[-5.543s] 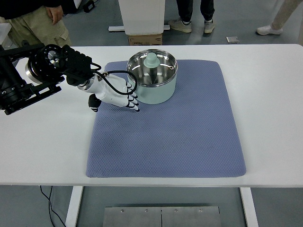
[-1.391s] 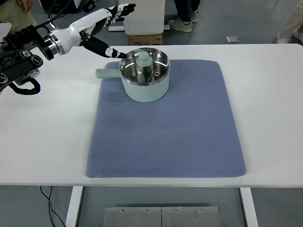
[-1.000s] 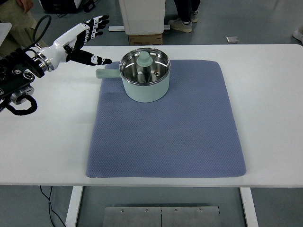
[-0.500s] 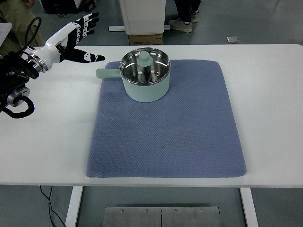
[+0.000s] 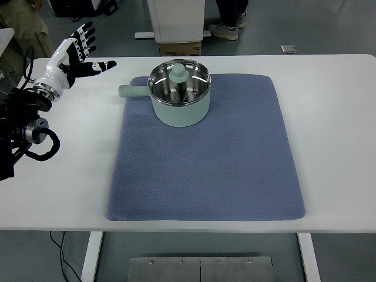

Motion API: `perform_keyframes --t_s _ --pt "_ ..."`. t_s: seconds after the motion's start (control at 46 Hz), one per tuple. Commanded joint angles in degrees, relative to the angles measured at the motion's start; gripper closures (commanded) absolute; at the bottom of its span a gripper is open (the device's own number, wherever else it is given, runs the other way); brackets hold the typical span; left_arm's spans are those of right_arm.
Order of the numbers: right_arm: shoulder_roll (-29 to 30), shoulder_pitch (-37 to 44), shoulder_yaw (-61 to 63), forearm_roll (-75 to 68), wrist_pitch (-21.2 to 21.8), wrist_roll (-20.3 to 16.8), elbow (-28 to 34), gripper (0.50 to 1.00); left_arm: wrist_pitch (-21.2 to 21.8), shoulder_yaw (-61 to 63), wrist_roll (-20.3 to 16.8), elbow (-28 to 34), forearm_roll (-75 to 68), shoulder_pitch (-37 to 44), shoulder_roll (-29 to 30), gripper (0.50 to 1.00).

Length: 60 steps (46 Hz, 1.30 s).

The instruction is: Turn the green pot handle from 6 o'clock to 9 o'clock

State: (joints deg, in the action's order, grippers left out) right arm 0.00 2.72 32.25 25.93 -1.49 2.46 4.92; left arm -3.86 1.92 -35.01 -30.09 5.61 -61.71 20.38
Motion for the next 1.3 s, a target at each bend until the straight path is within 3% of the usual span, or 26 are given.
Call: perform_keyframes --t_s 0.0,0.457,1.283 --pt "0.0 0.0 0.0 0.0 0.0 0.0 0.0 0.5 0.0 0.0 0.0 2.2 2.5 0.4 -2.4 0.5" --pt "0.0 0.0 0.0 0.0 0.0 0.0 0.0 0.5 0.8 -5.6 0.0 7.6 3.9 2.6 -9.2 0.5" --pt "0.0 -0.1 -0.1 0.0 0.1 0.0 0.0 0.5 0.9 -10.1 0.0 8.1 3.9 5.4 -10.1 0.5"
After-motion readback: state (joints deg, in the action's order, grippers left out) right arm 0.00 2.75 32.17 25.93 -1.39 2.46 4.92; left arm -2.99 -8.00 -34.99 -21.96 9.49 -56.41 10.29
